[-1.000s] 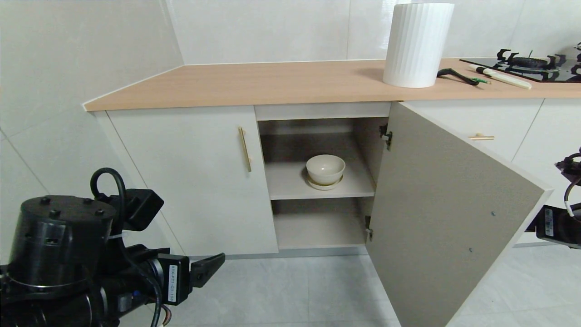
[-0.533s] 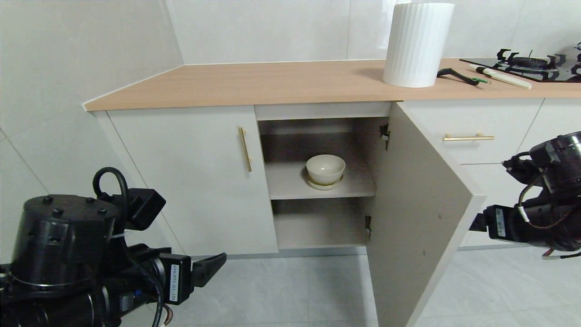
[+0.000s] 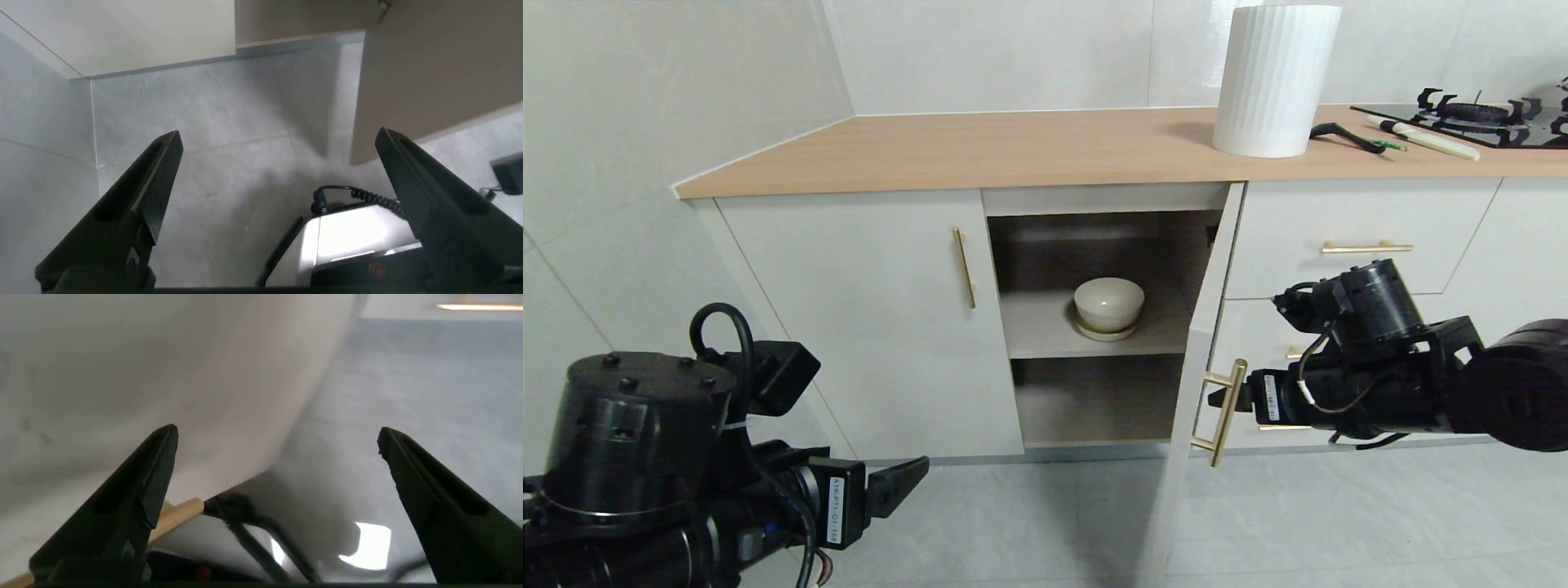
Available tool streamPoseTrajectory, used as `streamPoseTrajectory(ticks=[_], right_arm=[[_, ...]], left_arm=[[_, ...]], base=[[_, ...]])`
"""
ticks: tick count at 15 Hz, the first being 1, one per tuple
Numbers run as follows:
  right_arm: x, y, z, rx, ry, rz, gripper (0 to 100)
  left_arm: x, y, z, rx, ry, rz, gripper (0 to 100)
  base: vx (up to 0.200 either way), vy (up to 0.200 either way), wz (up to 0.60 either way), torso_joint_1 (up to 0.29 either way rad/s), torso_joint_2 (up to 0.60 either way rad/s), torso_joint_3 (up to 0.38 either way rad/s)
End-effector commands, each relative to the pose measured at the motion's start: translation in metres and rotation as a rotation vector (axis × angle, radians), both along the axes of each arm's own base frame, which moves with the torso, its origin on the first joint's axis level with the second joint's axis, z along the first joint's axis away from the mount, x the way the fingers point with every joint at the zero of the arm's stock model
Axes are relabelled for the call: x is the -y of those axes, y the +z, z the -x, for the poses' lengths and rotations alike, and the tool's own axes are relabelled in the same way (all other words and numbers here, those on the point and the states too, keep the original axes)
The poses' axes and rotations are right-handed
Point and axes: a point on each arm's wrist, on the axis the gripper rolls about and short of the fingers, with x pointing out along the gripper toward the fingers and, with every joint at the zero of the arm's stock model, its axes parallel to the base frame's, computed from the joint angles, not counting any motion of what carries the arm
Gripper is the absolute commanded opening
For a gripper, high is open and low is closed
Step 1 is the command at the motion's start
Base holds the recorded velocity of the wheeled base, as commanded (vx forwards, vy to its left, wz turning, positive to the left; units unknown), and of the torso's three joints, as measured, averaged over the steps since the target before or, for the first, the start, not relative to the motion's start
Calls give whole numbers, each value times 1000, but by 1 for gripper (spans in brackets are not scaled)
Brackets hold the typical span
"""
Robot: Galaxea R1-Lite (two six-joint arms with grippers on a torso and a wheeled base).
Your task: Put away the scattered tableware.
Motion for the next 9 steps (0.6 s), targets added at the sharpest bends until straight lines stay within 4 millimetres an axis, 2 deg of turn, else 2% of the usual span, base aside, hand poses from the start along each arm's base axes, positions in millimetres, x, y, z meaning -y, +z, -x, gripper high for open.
streamPoseTrajectory(ticks=[1, 8, 9], right_arm=[[-11, -28, -6, -61, 8, 3, 100], [-25, -33, -9, -19, -2, -72, 100], [-29, -37, -10, -21, -9, -94, 100]], left_arm=[[0, 0, 0, 2, 1, 1, 100], [0, -1, 1, -2, -2, -1, 100], [0, -1, 1, -2, -2, -1, 100]], base=[[0, 0, 0, 0, 0, 0], [0, 0, 0, 0, 0, 0], [200, 0, 0, 2, 2, 7]])
